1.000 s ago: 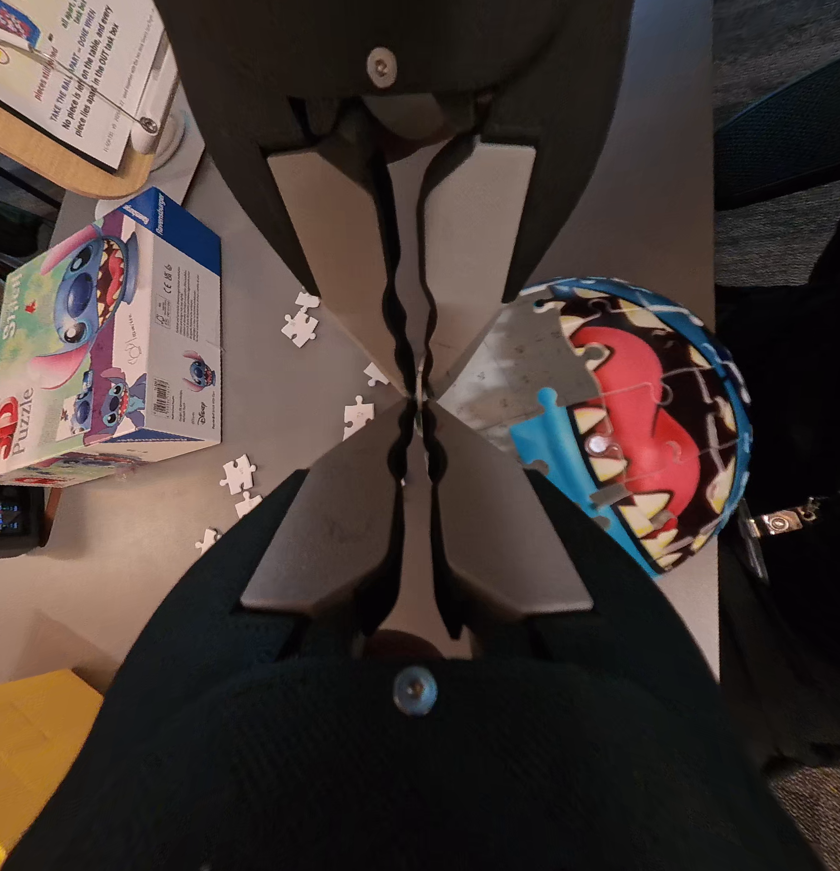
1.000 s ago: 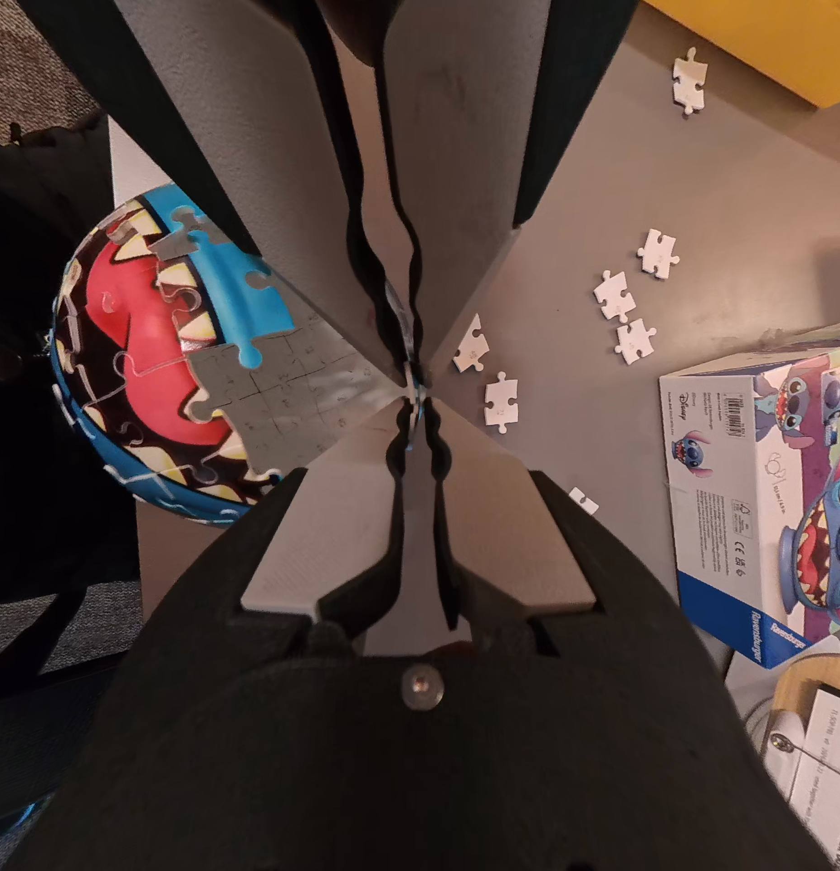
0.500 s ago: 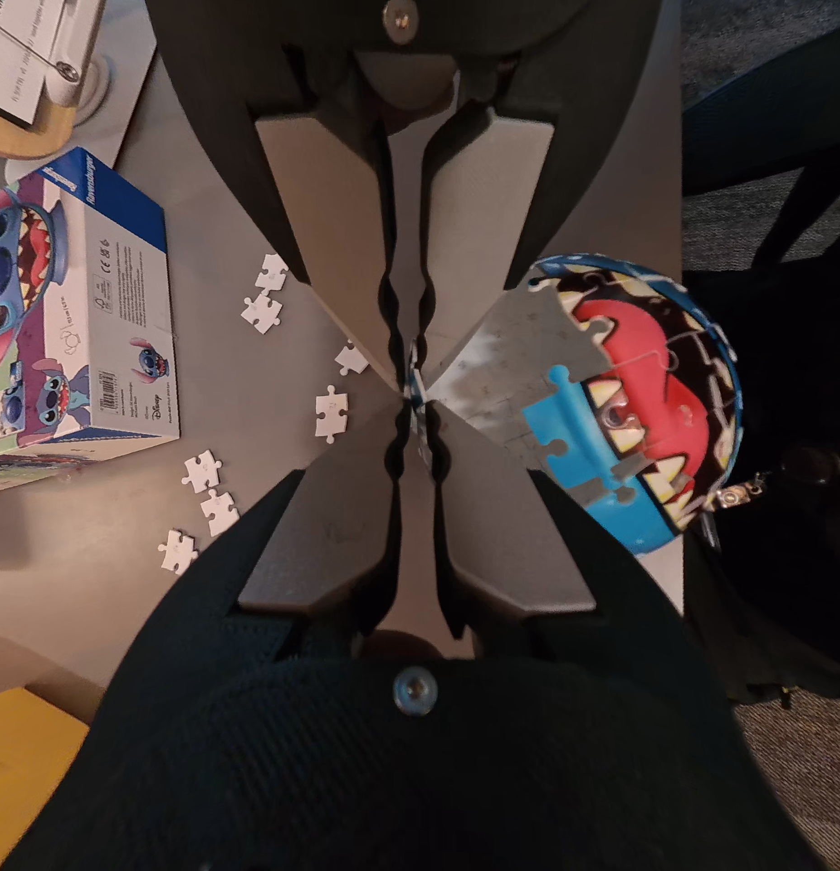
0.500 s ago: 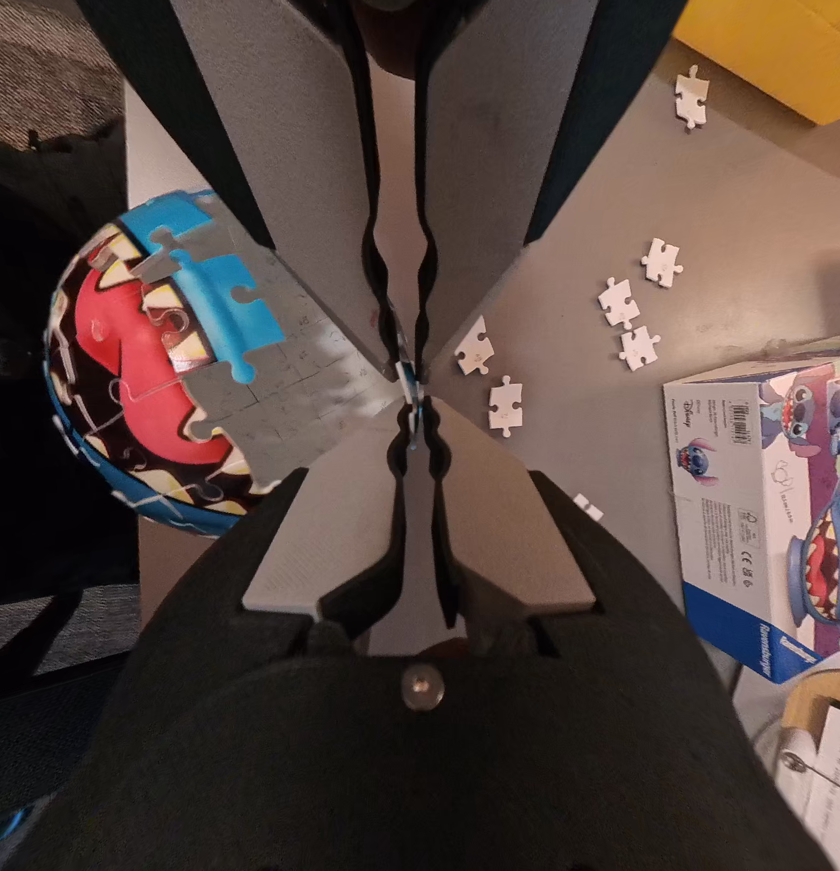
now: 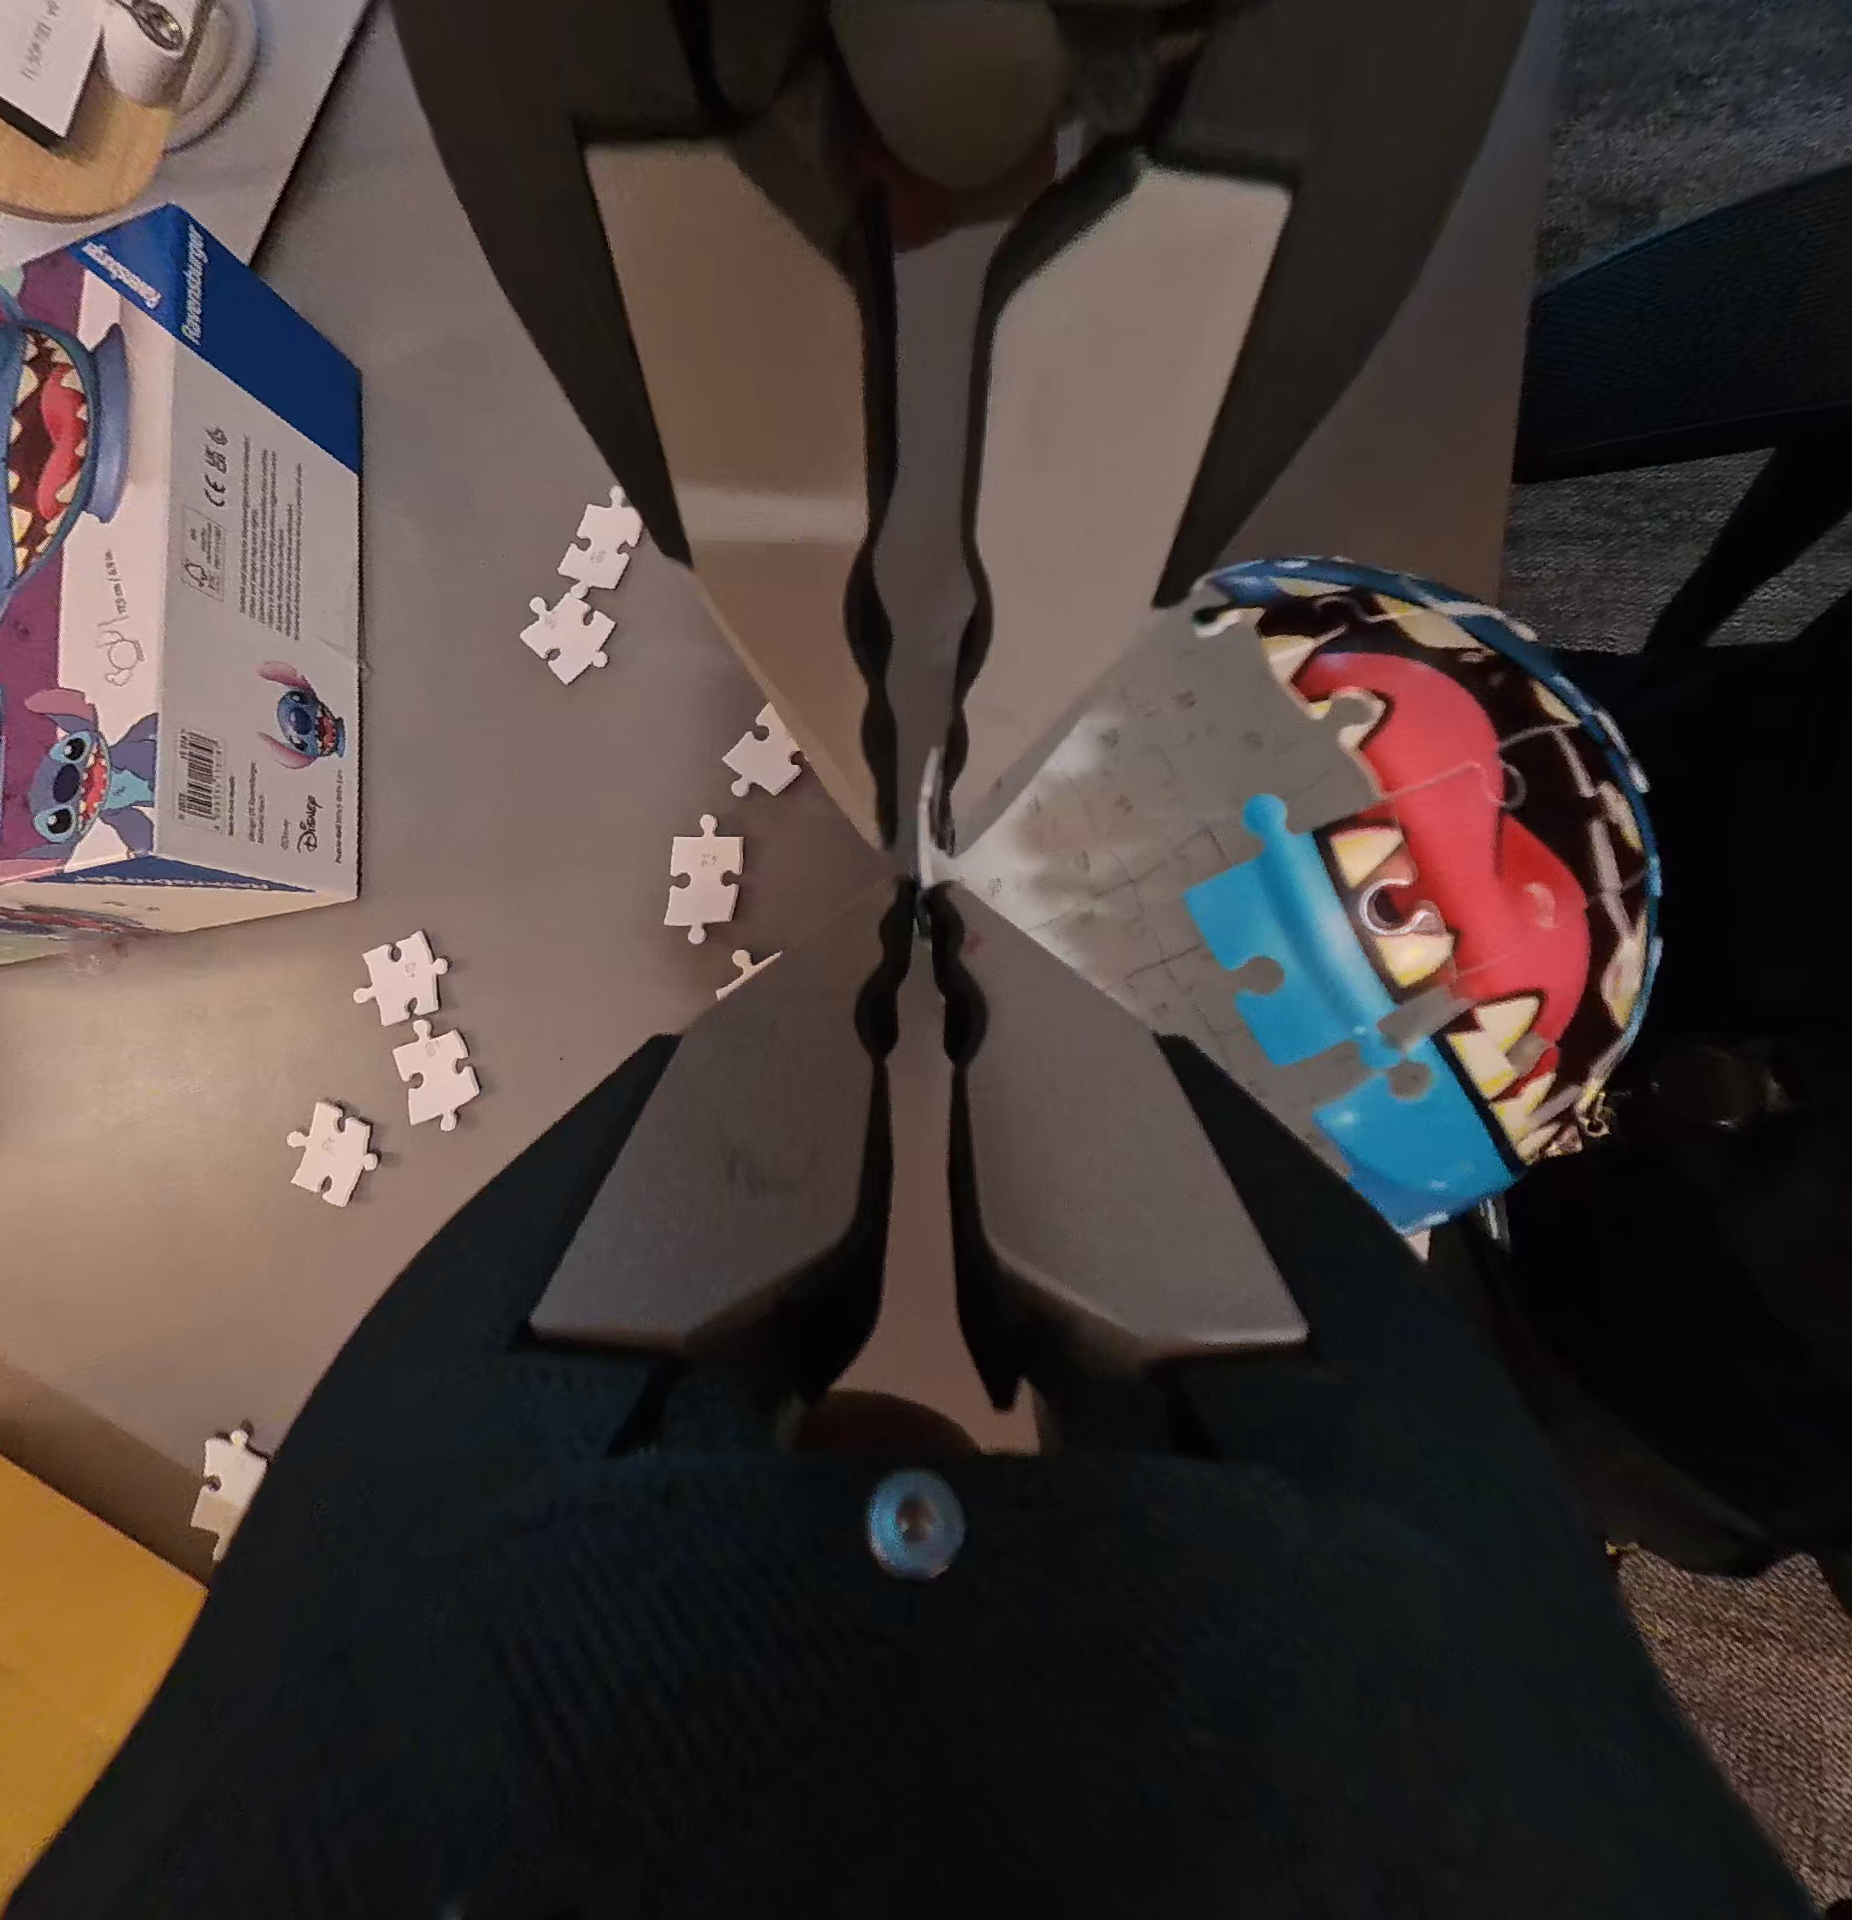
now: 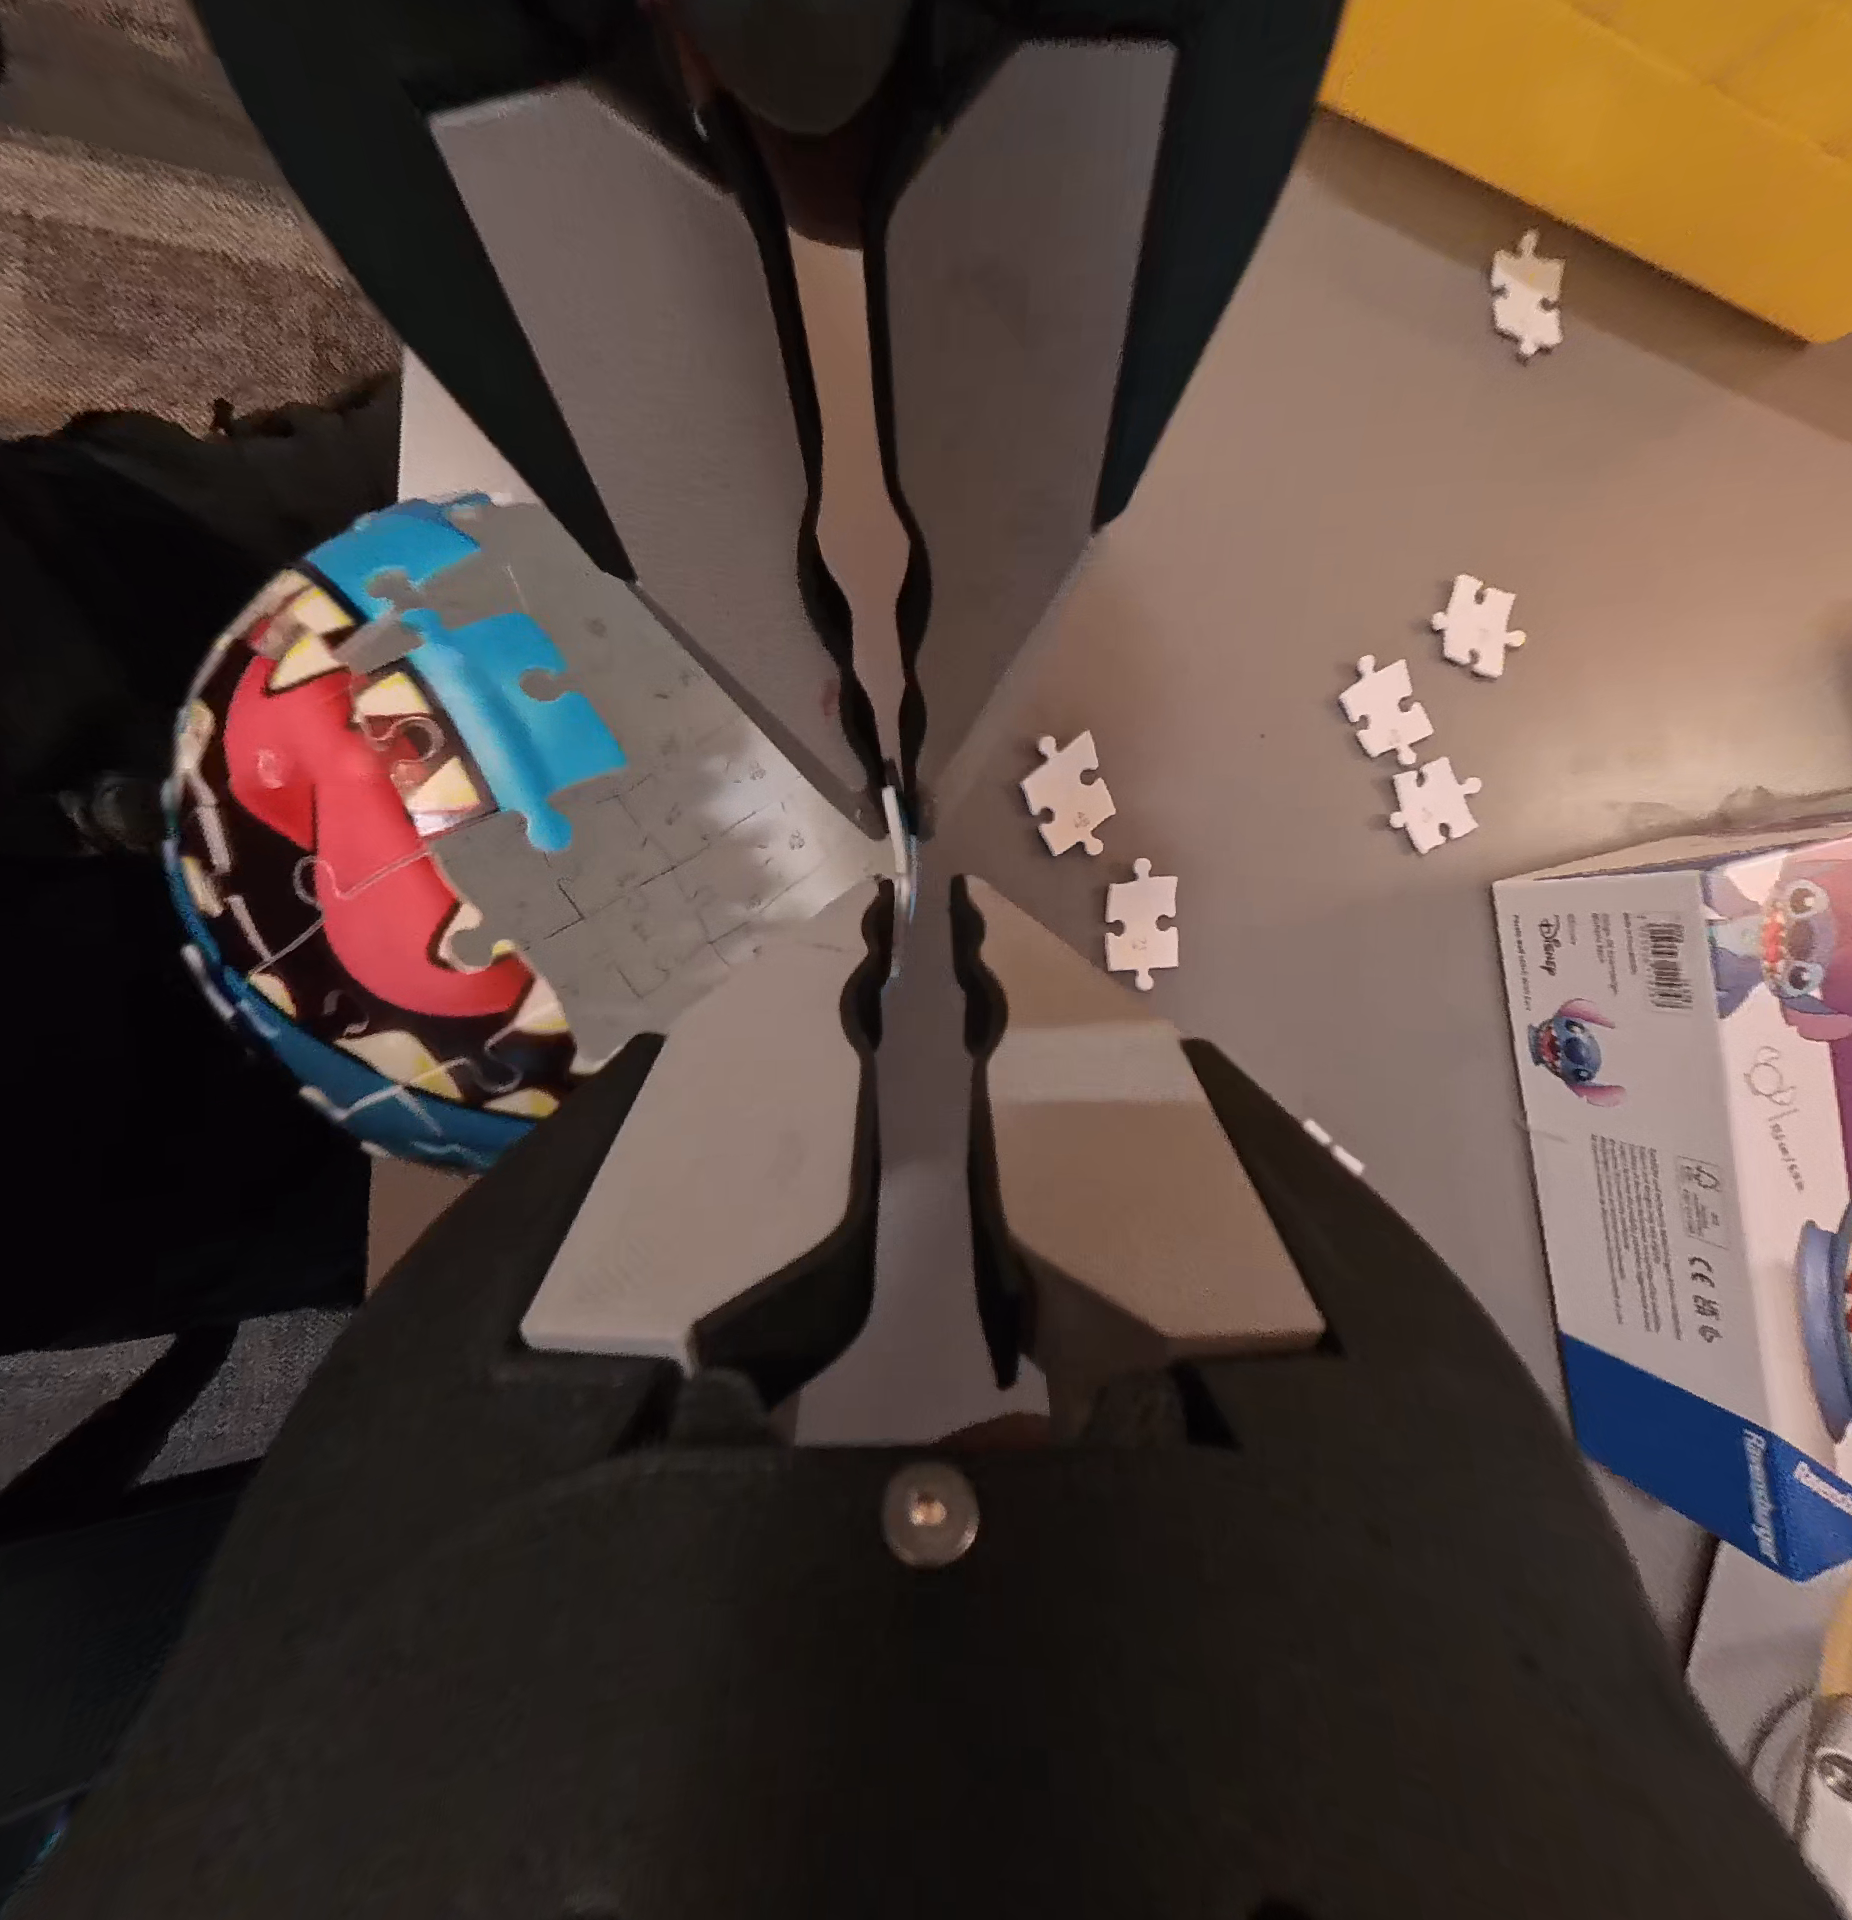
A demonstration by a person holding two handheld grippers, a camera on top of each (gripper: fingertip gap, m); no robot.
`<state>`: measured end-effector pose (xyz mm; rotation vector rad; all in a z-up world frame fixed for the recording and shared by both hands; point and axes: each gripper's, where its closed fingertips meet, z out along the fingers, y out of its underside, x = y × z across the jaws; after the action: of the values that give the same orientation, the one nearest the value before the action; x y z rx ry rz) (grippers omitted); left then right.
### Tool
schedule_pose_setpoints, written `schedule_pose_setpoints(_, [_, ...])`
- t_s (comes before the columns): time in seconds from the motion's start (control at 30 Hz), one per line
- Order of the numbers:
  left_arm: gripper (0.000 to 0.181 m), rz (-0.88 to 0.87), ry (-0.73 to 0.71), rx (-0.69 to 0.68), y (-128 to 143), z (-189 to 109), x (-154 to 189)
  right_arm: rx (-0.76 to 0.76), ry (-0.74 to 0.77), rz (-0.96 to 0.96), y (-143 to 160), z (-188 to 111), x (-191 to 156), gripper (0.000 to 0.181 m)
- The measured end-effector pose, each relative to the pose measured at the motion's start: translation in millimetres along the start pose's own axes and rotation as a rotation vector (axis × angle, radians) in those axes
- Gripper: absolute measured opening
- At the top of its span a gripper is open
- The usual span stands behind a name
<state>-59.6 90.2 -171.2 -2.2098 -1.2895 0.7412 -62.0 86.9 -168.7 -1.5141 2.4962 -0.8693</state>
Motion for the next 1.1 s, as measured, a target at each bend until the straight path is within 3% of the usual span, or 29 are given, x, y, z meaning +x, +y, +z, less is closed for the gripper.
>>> schedule_pose_setpoints(0.17, [0.000, -0.004, -0.001, 0.007, -0.5, -0.1, 0.9, 0.073, -0.042, 0.086, -0.2, -17.0, 0.5, 0.015])
schedule_pose_setpoints(0.4, [0.001, 0.028, -0.018, 0.001, -1.2, 0.8, 1.7, 0.073, -0.148, 0.231, 9.1, -11.5, -7.1, 0.014])
schedule_pose_setpoints(0.67, [0.000, 0.126, 0.015, 0.016, 0.1, -1.4, 2.1, 0.234, -0.202, 0.309, 7.4, -27.5, -9.0, 0.015])
schedule_pose_setpoints(1.1, [0.000, 0.164, -0.027, -0.108, 1.2, 1.3, -4.9, 0.072, -0.173, 0.279, 9.4, -6.4, -5.9, 0.017])
